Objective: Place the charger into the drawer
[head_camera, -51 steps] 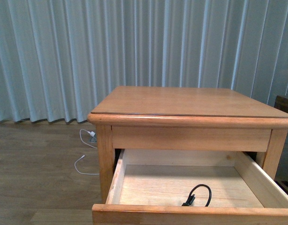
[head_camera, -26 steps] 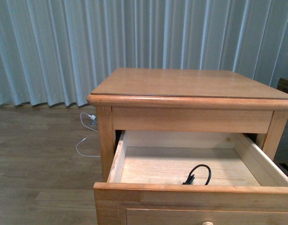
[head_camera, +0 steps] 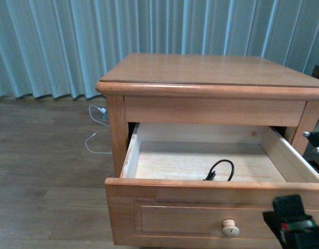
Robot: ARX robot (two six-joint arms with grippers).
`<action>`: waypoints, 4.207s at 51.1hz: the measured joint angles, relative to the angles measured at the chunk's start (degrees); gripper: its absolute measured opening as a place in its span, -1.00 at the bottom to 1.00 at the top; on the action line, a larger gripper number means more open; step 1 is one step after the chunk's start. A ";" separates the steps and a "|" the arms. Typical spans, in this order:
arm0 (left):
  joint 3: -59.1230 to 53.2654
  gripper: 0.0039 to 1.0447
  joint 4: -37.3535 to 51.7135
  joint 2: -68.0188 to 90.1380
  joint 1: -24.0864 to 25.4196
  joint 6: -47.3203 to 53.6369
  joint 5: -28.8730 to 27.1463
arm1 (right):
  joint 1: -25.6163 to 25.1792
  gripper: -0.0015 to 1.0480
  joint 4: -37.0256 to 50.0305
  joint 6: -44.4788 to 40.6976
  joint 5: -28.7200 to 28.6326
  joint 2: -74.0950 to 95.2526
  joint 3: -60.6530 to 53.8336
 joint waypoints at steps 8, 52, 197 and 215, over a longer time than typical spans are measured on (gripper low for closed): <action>0.00 0.89 0.00 0.00 0.00 0.00 0.00 | 1.92 0.85 2.97 1.81 2.97 7.58 5.09; 0.00 0.89 0.00 0.00 -0.02 0.00 0.00 | 0.79 0.85 11.47 11.32 22.34 35.06 33.31; 0.00 0.89 0.00 -0.02 -0.04 0.02 0.02 | -14.47 -0.96 4.35 -3.06 -0.96 -61.26 -26.53; 0.00 0.89 0.00 -0.02 -0.04 0.04 0.00 | -14.47 -0.96 0.39 -3.08 -0.96 -68.28 -29.05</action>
